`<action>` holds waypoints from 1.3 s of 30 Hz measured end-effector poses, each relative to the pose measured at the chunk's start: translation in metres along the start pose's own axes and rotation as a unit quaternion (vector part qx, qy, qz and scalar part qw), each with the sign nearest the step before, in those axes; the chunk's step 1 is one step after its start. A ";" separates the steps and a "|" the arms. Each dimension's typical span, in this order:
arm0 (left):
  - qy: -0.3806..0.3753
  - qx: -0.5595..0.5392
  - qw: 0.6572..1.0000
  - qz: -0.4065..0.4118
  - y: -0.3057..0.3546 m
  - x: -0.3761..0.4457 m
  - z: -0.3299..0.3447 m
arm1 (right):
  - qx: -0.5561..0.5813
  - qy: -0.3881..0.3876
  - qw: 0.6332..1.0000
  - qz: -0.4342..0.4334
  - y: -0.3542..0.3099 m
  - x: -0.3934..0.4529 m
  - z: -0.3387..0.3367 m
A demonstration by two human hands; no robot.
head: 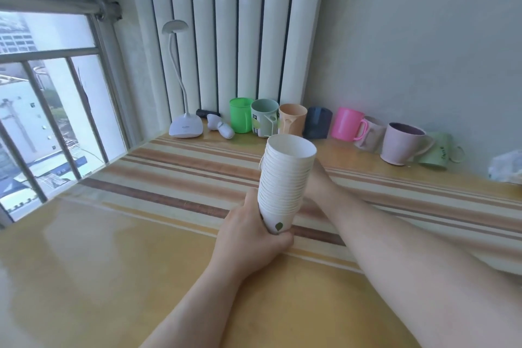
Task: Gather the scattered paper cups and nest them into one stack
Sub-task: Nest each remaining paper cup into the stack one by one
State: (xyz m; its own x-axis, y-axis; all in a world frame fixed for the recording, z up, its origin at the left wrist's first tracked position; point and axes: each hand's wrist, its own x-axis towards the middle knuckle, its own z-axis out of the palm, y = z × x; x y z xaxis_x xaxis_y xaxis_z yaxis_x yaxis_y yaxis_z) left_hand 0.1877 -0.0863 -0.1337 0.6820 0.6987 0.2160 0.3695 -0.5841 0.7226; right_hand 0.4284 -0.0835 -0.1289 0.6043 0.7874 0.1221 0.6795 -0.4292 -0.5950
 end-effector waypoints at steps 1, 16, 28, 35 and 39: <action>0.000 0.002 1.000 0.000 0.001 -0.001 -0.001 | -0.046 -0.026 0.999 0.013 -0.007 -0.009 -0.009; -0.144 0.023 0.989 -0.035 0.043 -0.008 -0.015 | 0.298 0.077 0.930 0.202 0.067 -0.204 -0.114; -0.145 0.008 0.988 0.059 0.130 -0.063 0.090 | 0.398 0.142 0.906 -0.006 -0.005 -0.253 -0.229; -0.128 -0.007 0.989 0.074 0.128 -0.067 0.091 | 0.376 0.074 0.923 0.028 0.003 -0.257 -0.188; -0.124 -0.019 0.989 0.081 0.124 -0.069 0.092 | 0.428 0.036 0.902 0.030 0.004 -0.264 -0.182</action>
State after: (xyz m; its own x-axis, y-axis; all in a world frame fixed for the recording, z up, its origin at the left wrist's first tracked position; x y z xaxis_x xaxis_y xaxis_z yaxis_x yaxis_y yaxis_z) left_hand 0.2448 -0.2446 -0.1188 0.8662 0.4715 0.1656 0.2227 -0.6609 0.7166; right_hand 0.3469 -0.3733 -0.0189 0.6751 0.7306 0.1024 0.0927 0.0537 -0.9942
